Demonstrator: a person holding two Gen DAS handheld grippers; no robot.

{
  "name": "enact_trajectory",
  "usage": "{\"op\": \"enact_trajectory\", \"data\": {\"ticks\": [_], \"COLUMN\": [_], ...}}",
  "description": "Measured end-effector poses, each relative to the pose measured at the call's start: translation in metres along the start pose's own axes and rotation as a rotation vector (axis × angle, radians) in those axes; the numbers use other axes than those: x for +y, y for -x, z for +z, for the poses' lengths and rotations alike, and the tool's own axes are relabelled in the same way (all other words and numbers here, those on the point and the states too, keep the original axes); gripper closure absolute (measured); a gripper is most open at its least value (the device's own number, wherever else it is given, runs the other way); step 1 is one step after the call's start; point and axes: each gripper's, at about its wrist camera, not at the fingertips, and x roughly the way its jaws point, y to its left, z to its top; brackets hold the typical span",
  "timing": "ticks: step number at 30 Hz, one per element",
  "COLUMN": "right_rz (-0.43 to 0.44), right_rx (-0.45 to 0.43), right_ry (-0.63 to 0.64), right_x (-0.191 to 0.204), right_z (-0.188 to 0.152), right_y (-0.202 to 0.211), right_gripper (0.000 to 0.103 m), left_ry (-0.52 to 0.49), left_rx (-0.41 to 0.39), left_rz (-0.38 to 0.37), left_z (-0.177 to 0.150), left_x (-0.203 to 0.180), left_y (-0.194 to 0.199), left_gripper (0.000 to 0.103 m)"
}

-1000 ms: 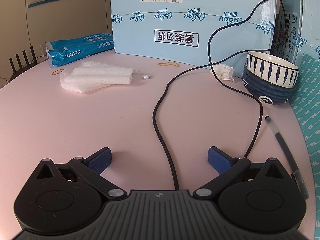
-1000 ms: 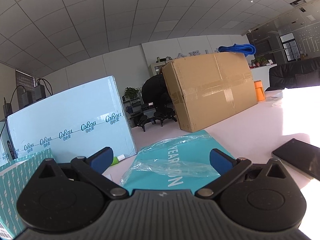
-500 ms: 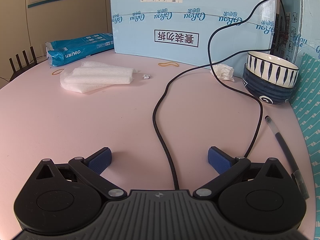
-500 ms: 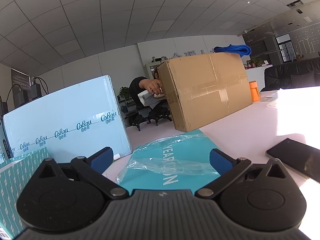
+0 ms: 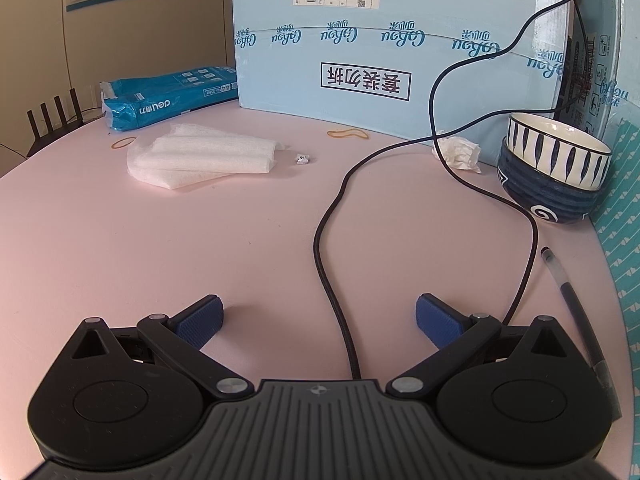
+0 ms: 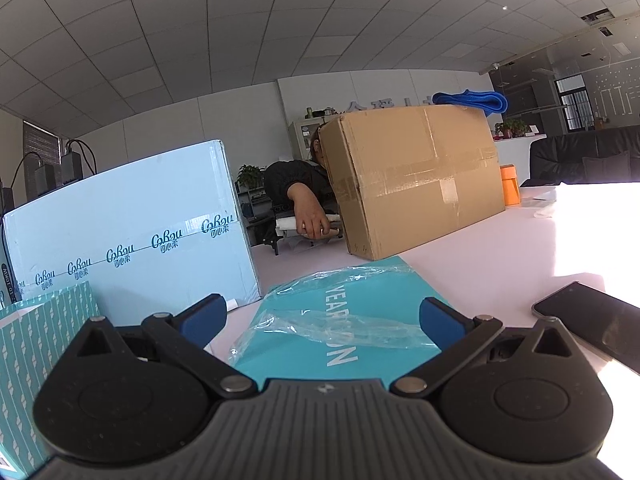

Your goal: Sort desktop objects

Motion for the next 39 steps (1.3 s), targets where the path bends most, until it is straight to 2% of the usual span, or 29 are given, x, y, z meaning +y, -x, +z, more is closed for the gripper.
{"op": "enact_trajectory", "data": {"ticks": [8, 14, 20, 24, 32, 39], "right_rz": [-0.005, 0.0, -0.005, -0.008, -0.052, -0.072], "right_rx": [0.009, 0.008, 0.0, -0.004, -0.031, -0.041], "right_ry": [0.012, 0.049, 0.076, 0.063, 0.024, -0.01], "right_x": [0.001, 0.007, 0.013, 0.011, 0.007, 0.001], "right_z": [-0.001, -0.002, -0.002, -0.001, -0.001, 0.0], "right_y": [-0.002, -0.001, -0.004, -0.005, -0.001, 0.0], "right_gripper": [0.0, 0.0, 0.0, 0.0, 0.0, 0.0], "left_ry": [0.021, -0.003, -0.018, -0.02, 0.044, 0.054], "left_rx": [-0.008, -0.014, -0.107, -0.15, -0.159, -0.164], "left_rz": [-0.019, -0.023, -0.053, -0.072, -0.109, -0.1], "left_z": [0.011, 0.016, 0.015, 0.013, 0.01, 0.008], "left_x": [0.002, -0.002, -0.004, -0.004, 0.007, 0.008], "left_y": [-0.009, -0.014, -0.002, 0.006, 0.009, 0.012], "left_gripper": [0.0, 0.0, 0.0, 0.0, 0.0, 0.0]}}
